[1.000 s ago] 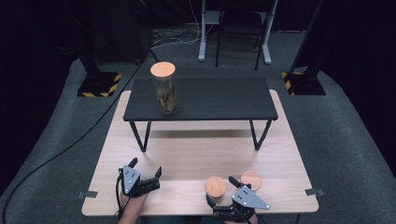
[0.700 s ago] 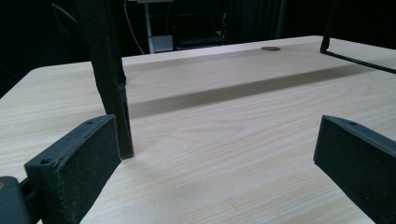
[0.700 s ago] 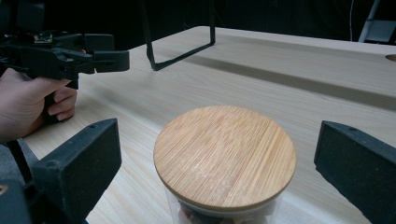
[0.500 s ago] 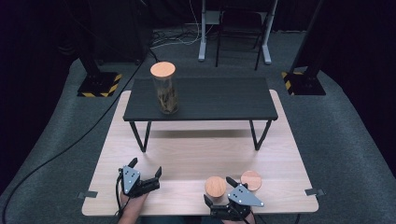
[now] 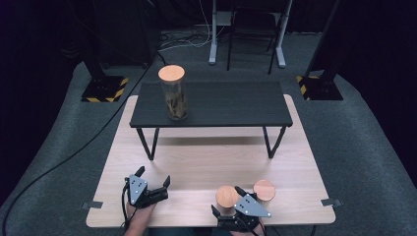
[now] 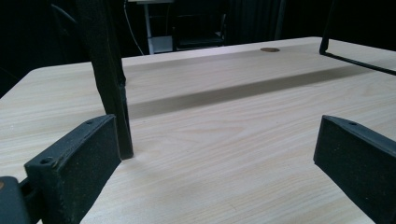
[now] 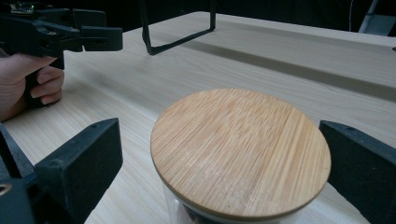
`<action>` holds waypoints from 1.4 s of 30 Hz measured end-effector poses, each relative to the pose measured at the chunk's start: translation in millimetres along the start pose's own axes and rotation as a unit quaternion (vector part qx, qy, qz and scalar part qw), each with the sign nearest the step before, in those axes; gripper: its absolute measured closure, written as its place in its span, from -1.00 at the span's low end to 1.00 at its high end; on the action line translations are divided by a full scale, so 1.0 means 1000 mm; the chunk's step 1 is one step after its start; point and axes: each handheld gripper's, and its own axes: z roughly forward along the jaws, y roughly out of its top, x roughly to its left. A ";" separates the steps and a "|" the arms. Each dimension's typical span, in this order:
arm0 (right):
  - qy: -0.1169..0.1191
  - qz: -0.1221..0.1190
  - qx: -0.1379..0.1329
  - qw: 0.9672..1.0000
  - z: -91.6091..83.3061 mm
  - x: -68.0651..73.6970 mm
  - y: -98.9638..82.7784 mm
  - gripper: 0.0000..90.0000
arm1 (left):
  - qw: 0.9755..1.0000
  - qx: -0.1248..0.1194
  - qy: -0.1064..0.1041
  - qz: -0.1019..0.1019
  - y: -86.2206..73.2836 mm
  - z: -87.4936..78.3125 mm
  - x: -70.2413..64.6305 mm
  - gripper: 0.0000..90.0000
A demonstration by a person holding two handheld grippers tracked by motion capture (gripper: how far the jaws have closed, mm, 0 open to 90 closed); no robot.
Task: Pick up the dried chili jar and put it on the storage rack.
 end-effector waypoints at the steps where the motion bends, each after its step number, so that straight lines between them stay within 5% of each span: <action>1: -0.004 -0.002 0.001 1.000 0.000 0.001 0.000 -0.95 | 1.000 0.000 0.000 0.000 0.000 0.000 0.000 -1.00; 8: -0.021 -0.005 0.009 1.000 0.003 0.004 0.000 -0.84 | 1.000 -0.003 -0.001 -0.002 0.000 0.000 0.000 -1.00; 13: -0.037 -0.008 0.009 0.999 0.001 0.006 0.001 -0.50 | 1.000 -0.004 0.000 -0.003 0.000 -0.001 0.001 -1.00; 42: -0.018 -0.019 -0.001 1.000 -0.008 0.010 0.014 -0.49 | 1.000 -0.002 -0.001 0.000 0.000 0.000 0.000 -1.00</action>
